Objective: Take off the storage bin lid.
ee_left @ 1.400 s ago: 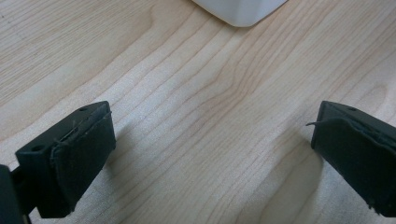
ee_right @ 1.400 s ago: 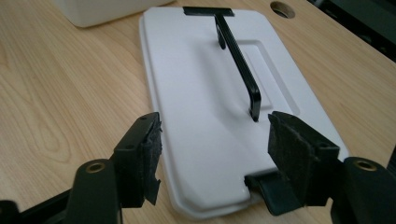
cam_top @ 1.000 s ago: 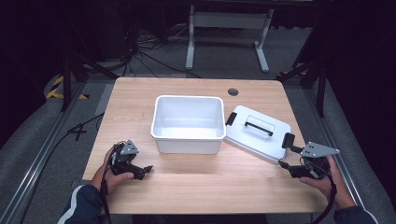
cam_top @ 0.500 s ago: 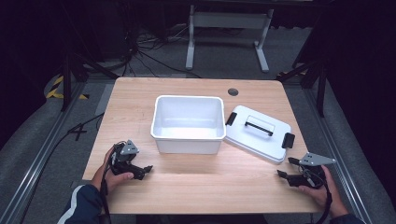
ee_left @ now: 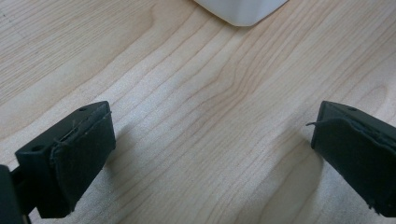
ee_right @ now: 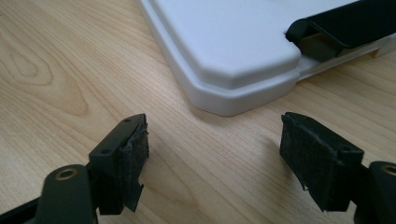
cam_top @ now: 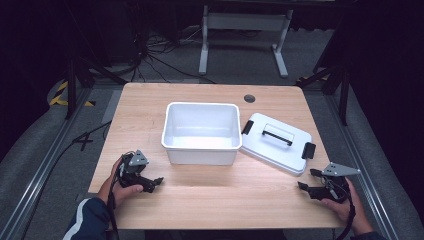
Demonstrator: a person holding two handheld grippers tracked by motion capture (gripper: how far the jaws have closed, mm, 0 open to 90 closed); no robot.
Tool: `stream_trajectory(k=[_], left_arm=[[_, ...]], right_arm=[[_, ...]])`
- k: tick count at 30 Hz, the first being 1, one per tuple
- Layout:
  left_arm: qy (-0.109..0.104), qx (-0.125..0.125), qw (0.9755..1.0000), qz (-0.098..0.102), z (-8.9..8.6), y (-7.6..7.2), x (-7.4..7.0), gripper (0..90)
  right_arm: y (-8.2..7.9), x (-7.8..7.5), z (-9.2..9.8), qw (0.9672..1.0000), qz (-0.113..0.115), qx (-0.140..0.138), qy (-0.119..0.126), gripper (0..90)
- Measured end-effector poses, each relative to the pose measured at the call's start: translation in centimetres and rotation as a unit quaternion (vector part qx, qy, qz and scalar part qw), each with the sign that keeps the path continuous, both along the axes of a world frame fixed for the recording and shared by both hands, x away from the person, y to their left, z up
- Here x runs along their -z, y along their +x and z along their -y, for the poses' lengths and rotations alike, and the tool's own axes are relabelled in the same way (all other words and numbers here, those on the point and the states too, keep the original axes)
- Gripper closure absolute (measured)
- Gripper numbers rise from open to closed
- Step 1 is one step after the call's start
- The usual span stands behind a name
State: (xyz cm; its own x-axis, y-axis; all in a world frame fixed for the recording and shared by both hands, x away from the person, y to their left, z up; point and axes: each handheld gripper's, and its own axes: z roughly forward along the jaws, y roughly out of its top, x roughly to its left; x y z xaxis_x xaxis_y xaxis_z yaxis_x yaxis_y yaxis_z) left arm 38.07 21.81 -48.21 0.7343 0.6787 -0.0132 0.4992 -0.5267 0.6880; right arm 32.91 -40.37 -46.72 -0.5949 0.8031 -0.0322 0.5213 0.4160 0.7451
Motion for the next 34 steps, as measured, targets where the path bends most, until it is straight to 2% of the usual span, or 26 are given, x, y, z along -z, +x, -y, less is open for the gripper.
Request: stream_trajectory(k=[34], left_arm=[[0.0, -0.003, 1.0, 0.0, 0.03, 0.01, 0.0, 0.0]], right_arm=[[0.04, 0.04, 0.0, 1.0, -0.001, 0.01, 0.0, 20.8]])
